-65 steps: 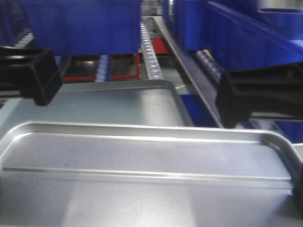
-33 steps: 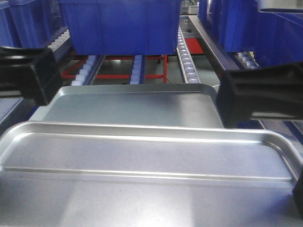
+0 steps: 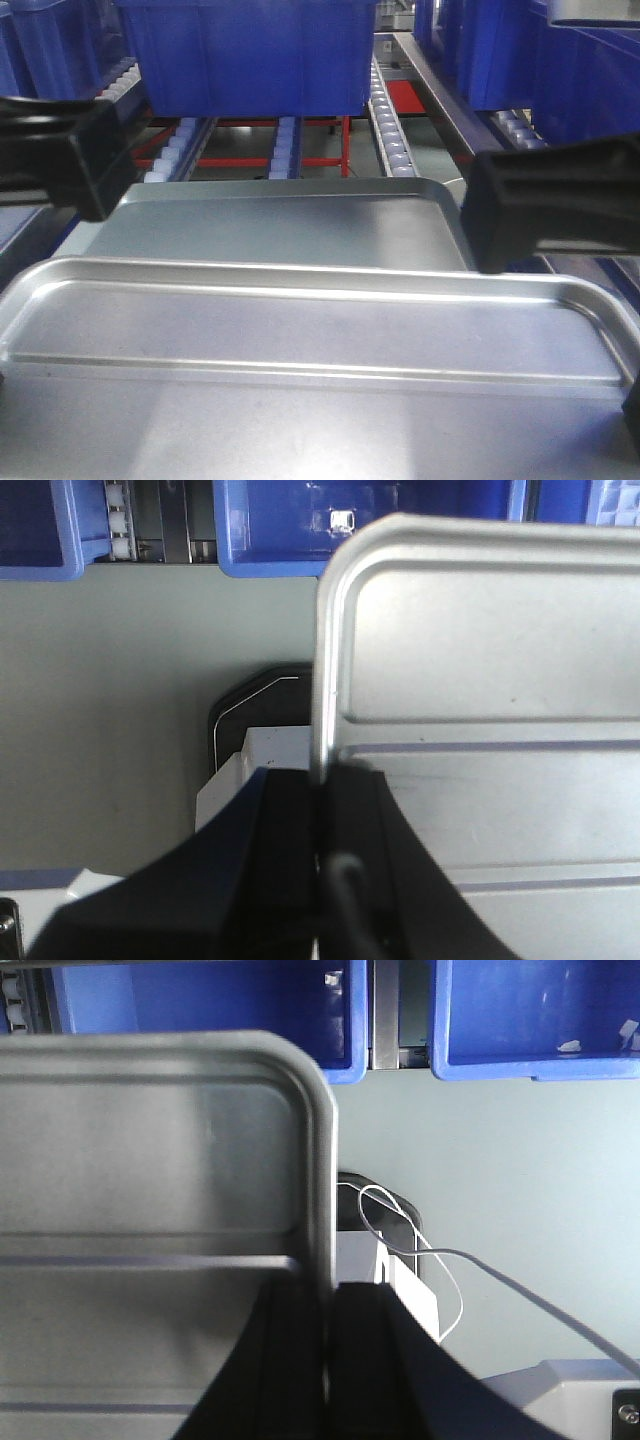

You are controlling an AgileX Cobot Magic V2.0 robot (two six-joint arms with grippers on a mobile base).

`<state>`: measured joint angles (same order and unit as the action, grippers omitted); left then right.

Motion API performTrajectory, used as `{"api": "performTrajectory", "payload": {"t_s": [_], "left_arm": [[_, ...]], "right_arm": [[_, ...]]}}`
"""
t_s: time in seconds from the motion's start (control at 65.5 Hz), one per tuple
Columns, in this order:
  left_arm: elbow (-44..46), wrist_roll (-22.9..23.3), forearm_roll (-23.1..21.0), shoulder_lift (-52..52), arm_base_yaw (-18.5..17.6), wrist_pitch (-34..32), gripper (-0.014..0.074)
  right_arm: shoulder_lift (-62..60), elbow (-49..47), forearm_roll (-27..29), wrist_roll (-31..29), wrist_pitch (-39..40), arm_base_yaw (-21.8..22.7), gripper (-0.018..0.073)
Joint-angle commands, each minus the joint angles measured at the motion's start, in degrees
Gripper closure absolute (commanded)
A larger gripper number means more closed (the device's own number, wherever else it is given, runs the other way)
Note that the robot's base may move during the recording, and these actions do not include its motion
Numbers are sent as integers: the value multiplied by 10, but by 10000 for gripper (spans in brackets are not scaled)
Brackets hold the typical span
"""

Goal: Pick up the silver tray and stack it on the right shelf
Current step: 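Lower the held tray with both grippers onto the tray on the shelf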

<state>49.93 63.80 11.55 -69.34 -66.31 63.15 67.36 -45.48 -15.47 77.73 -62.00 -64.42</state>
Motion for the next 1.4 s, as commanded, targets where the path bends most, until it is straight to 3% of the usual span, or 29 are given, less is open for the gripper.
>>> {"api": "performTrajectory", "payload": {"t_s": [0.0, 0.718, 0.855, 1.008, 1.084, 1.176, 1.298, 1.39], "left_arm": [[11, -3, 36, 12, -1, 136, 696], [11, -3, 32, 12, -1, 134, 696], [13, -3, 70, 12, -1, 131, 696], [14, -7, 65, 12, 2, 114, 696], [14, -57, 36, 12, 23, 60, 696], [14, -104, -12, 12, 90, 1, 696], [14, -158, -12, 11, 171, -32, 696], [14, -230, -16, 10, 230, -82, 696]], "right_arm": [[-13, -11, -34, -3, -136, 4, 501], [-13, -13, -36, -3, -130, 4, 501], [-13, -13, -66, -7, -100, 4, 501], [-13, -14, -76, -30, -50, 4, 501], [-13, -14, -79, -56, -10, 11, 501], [-10, -14, -79, -61, 48, 48, 501], [-9, -14, -79, -64, 88, 121, 501], [-2, -16, -79, -102, 140, 179, 501]]}}
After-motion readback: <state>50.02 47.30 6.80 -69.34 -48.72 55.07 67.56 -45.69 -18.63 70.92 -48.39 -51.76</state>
